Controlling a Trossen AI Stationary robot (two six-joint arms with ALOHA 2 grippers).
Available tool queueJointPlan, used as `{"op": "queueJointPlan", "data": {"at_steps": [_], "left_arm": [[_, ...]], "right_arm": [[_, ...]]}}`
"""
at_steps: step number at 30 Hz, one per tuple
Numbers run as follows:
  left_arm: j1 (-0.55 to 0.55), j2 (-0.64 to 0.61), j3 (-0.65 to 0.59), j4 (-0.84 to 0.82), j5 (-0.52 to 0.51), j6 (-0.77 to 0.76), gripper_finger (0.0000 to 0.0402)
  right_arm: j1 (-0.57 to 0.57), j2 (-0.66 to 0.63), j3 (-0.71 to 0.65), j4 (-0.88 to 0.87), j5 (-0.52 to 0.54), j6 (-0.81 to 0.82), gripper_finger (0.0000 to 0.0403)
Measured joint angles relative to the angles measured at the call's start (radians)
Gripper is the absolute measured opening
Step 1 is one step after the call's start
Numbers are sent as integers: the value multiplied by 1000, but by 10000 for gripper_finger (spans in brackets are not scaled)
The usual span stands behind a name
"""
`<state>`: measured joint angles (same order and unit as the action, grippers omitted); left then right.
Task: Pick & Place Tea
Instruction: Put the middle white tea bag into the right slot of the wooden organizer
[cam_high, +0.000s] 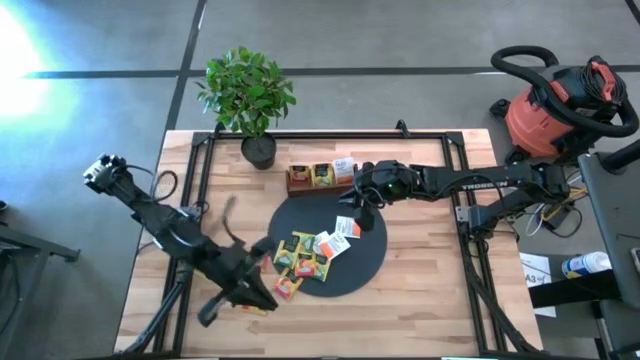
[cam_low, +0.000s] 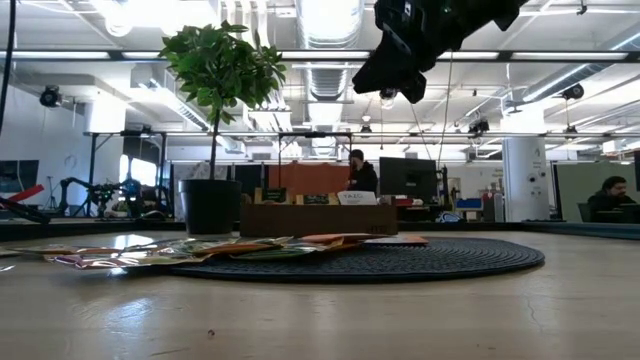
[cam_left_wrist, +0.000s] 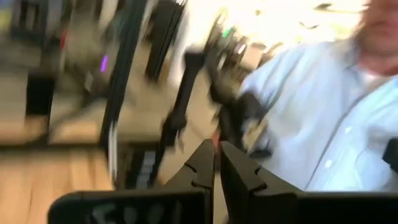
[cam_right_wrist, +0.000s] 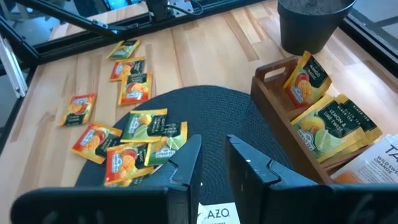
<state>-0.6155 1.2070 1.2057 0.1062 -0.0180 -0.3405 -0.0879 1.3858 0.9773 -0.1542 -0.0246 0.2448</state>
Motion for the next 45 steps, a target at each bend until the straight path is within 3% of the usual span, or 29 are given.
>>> {"op": "queueJointPlan", "data": {"at_steps": [6,11,21,33,38,41,45], "left_arm": [[-2,-33,64,57,2,263,0],[-11,-63,110,14,82,461,0],[-10,-67,105,-92,89,416,0],[-3,-64,103,-80,-48,418,0],[-1,-69,103,-85,-158,416,0],[3,-77,103,-119,-351,417,0],[25,-95,103,-160,-644,412,0]], "right_arm": [[0,23,0,2,0,-12,64],[0,28,0,3,-7,-9,60],[0,29,0,2,-29,-12,59],[-4,29,0,11,-50,53,59],[-5,11,37,48,-267,82,30],[-23,-29,79,102,-469,76,12],[-89,-85,158,234,-769,215,8]]}}
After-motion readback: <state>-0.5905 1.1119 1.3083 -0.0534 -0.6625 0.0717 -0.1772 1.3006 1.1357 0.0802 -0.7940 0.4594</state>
